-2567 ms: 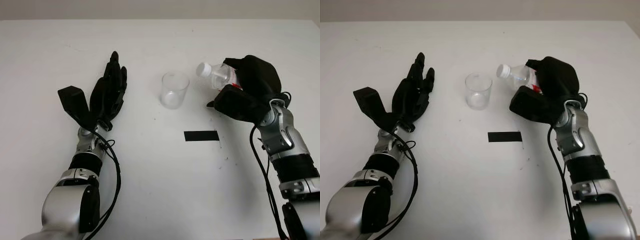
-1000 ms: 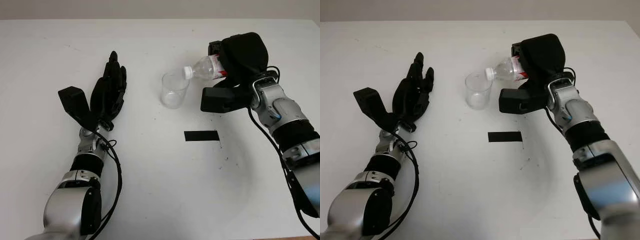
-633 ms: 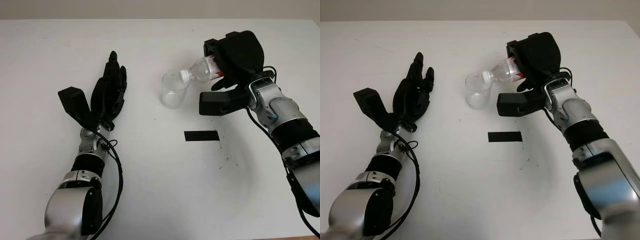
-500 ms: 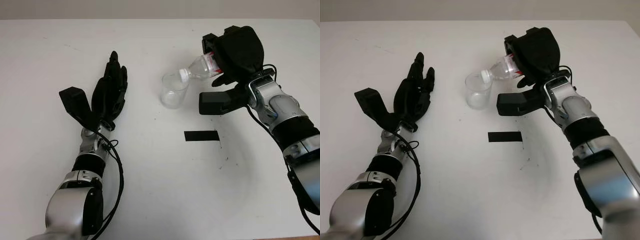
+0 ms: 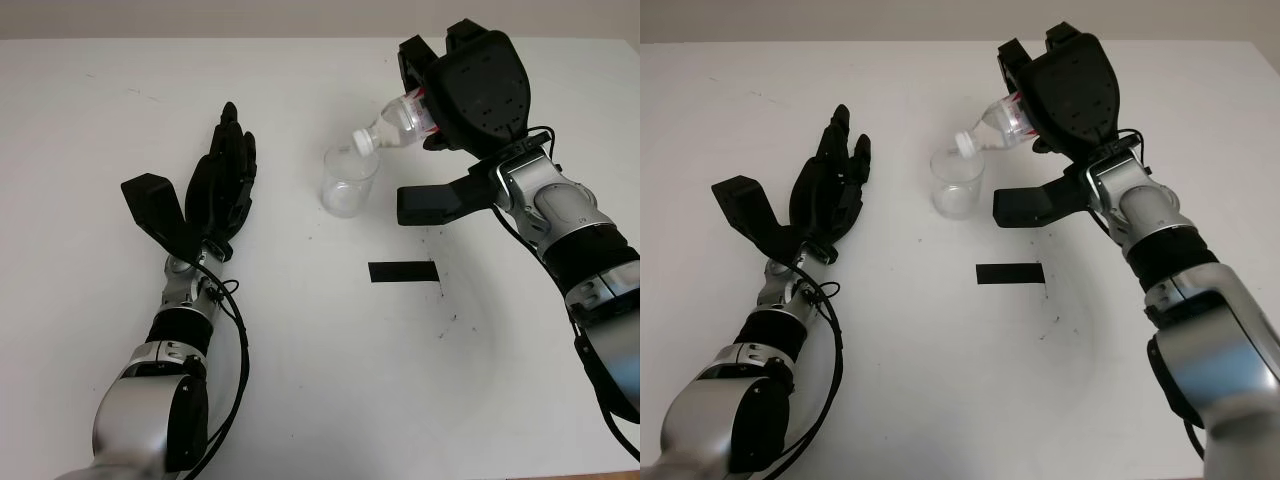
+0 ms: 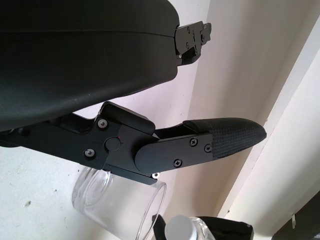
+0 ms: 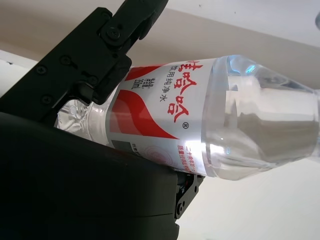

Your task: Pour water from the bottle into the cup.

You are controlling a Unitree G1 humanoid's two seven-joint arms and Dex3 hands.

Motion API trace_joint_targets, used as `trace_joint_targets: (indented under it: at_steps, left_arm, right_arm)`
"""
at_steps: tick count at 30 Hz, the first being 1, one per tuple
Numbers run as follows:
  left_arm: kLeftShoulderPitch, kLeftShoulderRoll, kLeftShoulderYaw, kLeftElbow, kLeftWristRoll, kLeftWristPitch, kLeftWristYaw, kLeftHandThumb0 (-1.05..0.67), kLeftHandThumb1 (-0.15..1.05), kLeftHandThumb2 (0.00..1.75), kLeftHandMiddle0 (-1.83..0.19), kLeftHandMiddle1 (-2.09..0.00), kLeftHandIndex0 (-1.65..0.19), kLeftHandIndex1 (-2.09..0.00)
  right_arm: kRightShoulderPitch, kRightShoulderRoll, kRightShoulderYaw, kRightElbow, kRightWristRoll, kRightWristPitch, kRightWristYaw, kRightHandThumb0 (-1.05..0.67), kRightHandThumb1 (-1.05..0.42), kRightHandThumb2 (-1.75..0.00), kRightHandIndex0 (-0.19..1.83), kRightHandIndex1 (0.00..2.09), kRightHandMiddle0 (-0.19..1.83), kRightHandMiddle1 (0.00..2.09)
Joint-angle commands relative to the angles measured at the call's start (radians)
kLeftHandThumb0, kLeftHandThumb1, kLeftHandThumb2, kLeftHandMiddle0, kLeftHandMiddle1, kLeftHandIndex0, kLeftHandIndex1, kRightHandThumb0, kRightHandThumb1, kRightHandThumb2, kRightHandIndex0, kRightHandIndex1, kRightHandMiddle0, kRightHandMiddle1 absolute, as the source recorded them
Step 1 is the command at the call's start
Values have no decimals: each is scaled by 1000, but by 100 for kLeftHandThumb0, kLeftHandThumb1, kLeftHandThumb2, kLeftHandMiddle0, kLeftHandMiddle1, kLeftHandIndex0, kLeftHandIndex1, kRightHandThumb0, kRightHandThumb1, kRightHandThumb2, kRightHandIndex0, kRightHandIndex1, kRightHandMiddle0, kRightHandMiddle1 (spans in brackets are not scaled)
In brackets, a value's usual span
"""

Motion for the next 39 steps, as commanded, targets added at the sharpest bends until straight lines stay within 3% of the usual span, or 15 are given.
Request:
trace_joint_targets:
  at_steps: [1,11,14,16,21,25,33,39]
  left_arm:
    - [32,-11,-1,16,2,2,2,-83,105,59,19,0,19,0]
    - [31,-7,2,21,-1,7,1,-82,105,59,19,0,19,0]
    - [30,-6,3,22,-3,7,-4,-82,105,60,19,0,19,0]
    - [31,-3,2,22,0,4,-5,-81,105,60,19,0,19,0]
    - [33,3,0,21,4,3,-2,-82,105,60,19,0,19,0]
    - [33,7,3,21,0,6,-11,-82,105,59,19,0,19,0]
    - [30,17,1,22,4,10,-16,-83,105,59,19,0,19,0]
    - [28,21,1,18,3,19,-21,-82,105,59,19,0,19,0]
  right_arm:
    - [-30,3,3,8,4,-5,-23,-34,-94,-6,115,209,42,199]
    - [-39,17,12,43,16,0,-49,-31,-98,-6,124,209,56,209]
    - [-23,23,-1,17,34,32,-2,-35,-95,-5,118,209,37,183]
    - [-11,27,-9,4,46,62,33,-35,-98,-6,118,209,42,200]
    - [63,66,-128,-63,228,82,151,-27,-104,-8,128,209,78,209]
    - [143,106,-243,-170,395,115,253,-23,-102,-6,126,209,78,209]
    - [298,171,-426,-388,683,122,435,-21,-104,-11,135,209,114,209]
    - [416,211,-526,-592,874,159,615,-23,-105,-18,136,209,124,209]
